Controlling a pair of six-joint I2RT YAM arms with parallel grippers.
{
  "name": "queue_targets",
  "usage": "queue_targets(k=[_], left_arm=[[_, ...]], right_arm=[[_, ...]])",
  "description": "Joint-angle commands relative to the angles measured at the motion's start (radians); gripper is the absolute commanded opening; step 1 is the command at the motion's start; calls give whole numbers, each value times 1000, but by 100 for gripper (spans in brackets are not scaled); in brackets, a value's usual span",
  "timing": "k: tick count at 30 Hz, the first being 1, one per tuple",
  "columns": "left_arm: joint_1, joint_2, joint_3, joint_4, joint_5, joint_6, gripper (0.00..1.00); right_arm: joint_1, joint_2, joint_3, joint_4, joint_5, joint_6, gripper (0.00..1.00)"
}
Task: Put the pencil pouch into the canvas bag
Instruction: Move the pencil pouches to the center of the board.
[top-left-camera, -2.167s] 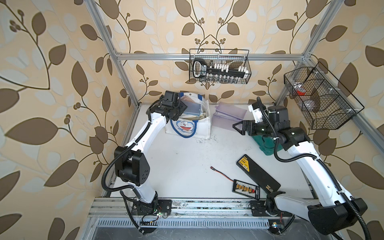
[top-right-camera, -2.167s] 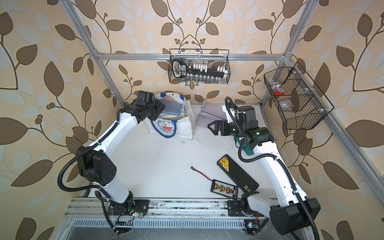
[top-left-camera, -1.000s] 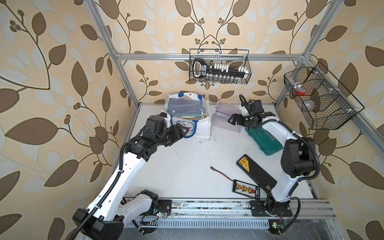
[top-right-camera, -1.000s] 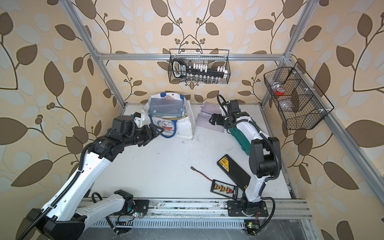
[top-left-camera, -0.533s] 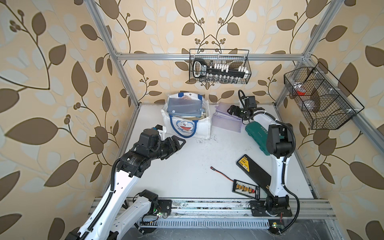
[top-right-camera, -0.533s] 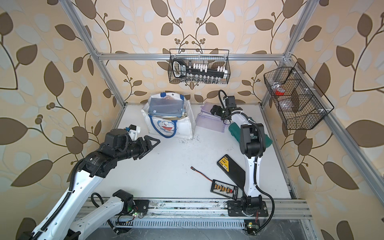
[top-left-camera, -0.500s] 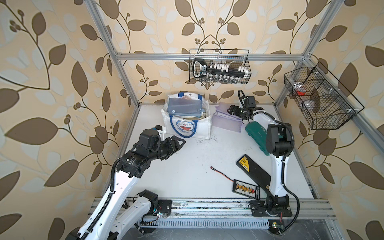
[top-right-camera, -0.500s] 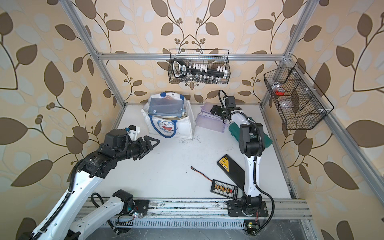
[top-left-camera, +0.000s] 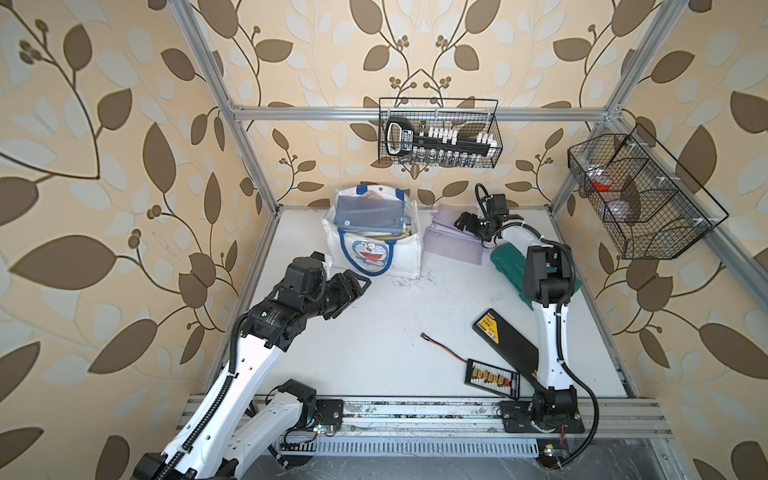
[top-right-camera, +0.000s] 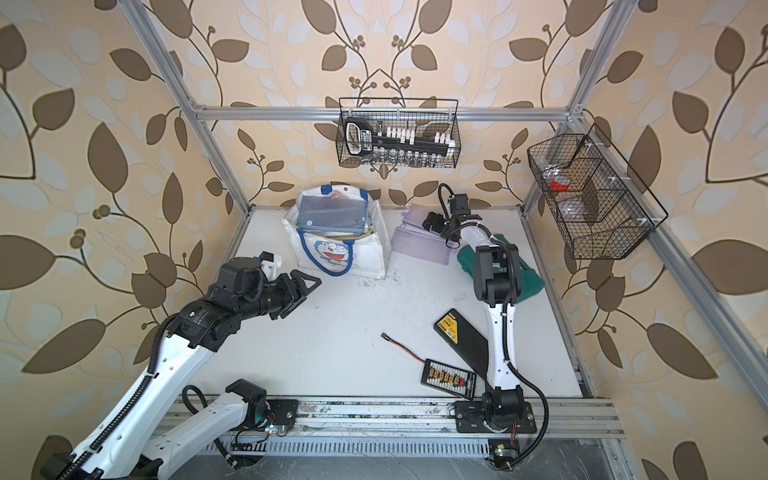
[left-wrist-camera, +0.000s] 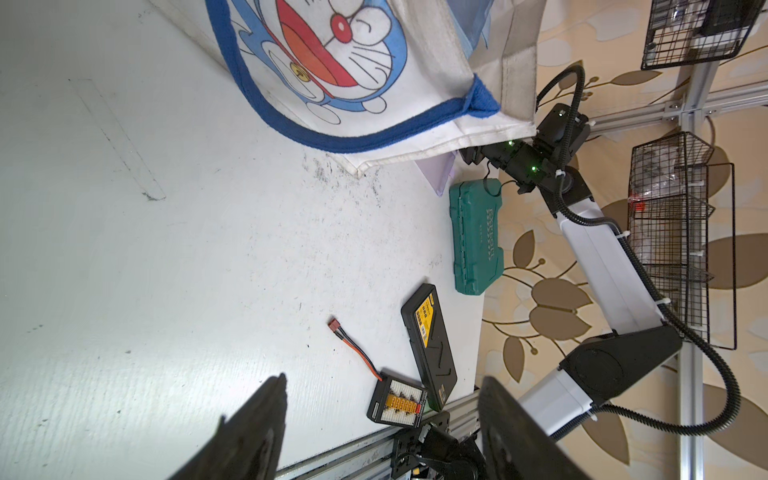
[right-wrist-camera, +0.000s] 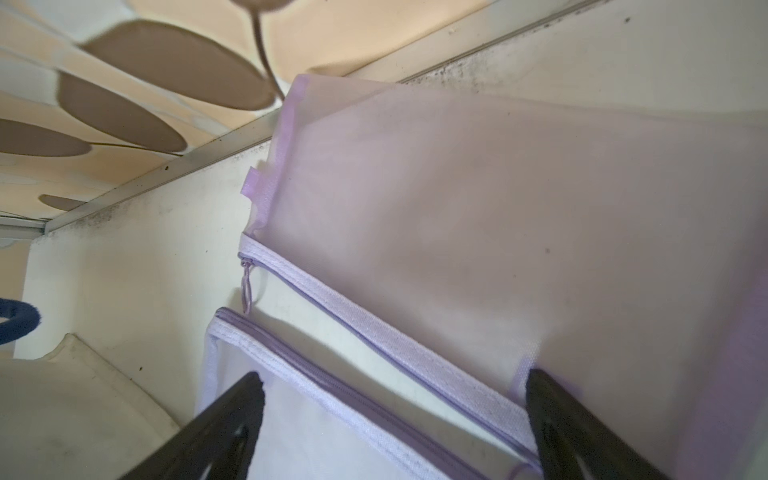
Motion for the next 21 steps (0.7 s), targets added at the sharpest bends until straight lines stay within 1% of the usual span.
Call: queue_targets(k=[1, 5, 9, 15, 21], left_arm=[[-10, -12, 1, 45, -43, -6, 73], [-10, -25, -2, 45, -78, -14, 73], [-9, -46, -7, 43, -114, -26, 73], [-8, -73, -12, 43, -137, -43, 73], [-8, -66, 3, -40, -153, -31, 72]], right_arm=[[-12, -19, -86, -81, -13, 16, 97], [-9, -71, -182, -71, -44, 19, 97], [9, -144, -317, -36, -58, 19, 97], [64, -258, -507, -4, -59, -7, 96], [98, -372, -715, 50, -73, 1, 96]])
